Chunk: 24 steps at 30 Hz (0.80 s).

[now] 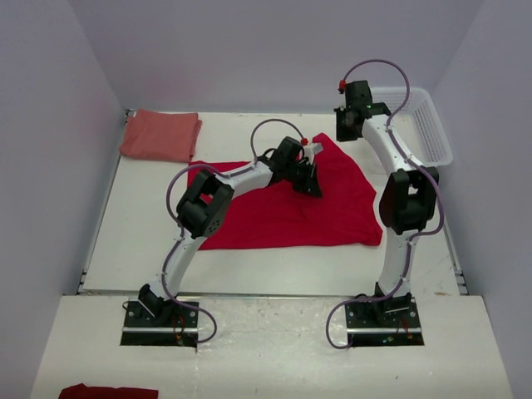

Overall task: Fold and stack the t-shirts
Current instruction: Grap the side of the flattened tshirt furthest away from the robot with both arms

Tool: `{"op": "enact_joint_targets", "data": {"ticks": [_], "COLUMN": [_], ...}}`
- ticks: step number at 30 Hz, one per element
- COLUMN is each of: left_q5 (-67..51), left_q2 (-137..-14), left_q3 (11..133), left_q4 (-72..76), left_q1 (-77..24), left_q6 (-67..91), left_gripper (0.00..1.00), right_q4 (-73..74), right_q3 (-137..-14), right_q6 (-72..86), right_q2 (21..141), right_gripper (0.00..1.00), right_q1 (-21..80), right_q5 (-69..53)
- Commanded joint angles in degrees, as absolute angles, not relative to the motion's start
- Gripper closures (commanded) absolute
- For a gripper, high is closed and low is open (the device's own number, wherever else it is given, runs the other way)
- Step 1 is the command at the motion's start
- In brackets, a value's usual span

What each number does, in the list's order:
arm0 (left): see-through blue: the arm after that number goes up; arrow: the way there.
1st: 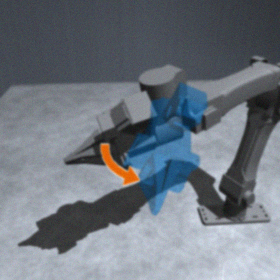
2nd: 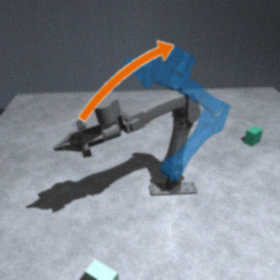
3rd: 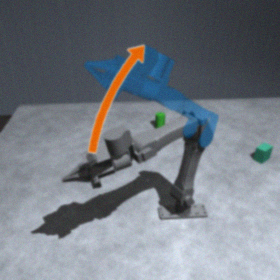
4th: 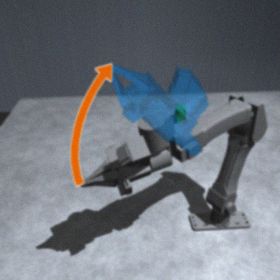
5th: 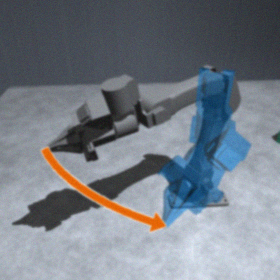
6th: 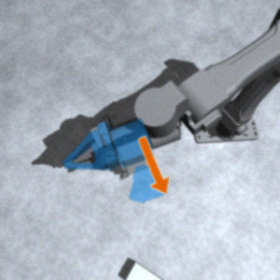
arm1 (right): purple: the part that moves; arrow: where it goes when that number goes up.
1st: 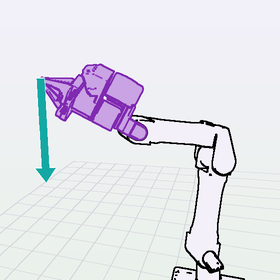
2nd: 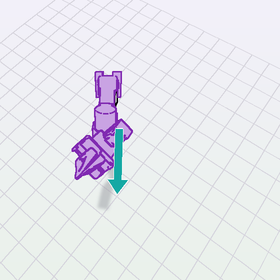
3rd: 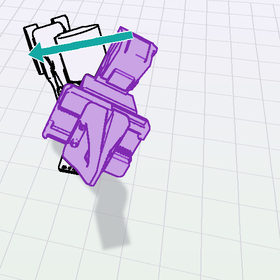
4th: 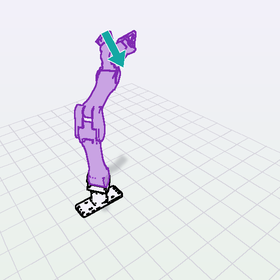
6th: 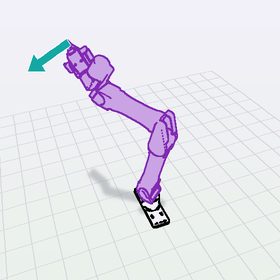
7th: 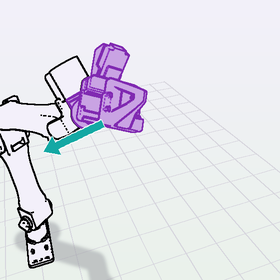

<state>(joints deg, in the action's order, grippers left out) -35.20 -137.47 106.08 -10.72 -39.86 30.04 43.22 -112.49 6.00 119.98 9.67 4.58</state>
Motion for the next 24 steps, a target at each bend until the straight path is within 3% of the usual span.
{"op": "enact_joint_targets", "data": {"ticks": [1, 21, 24], "left_q5": [-34.6, -28.7, -28.9], "left_q2": [-138.5, -132.9, -131.3], "left_q3": [106.7, 88.2, 85.3], "left_q4": [-9.8, -8.6, -7.6], "left_q1": [-39.4, -43.2, -43.6], "left_q6": [31.7, 33.1, 33.6], "left_gripper": [1.0, 1.0, 1.0], "right_q4": [42.8, 45.4, 46.8], "right_q3": [-112.6, -119.9, -121.8], "right_q6": [6.6, 9.0, 9.0], "right_q2": [116.5, 124.0, 126.4], "right_gripper": [1.0, 1.0, 0.93], "right_q1": [9.1, 8.1, 7.7], "right_q5": [5.2, 1.8, 0.4]}}
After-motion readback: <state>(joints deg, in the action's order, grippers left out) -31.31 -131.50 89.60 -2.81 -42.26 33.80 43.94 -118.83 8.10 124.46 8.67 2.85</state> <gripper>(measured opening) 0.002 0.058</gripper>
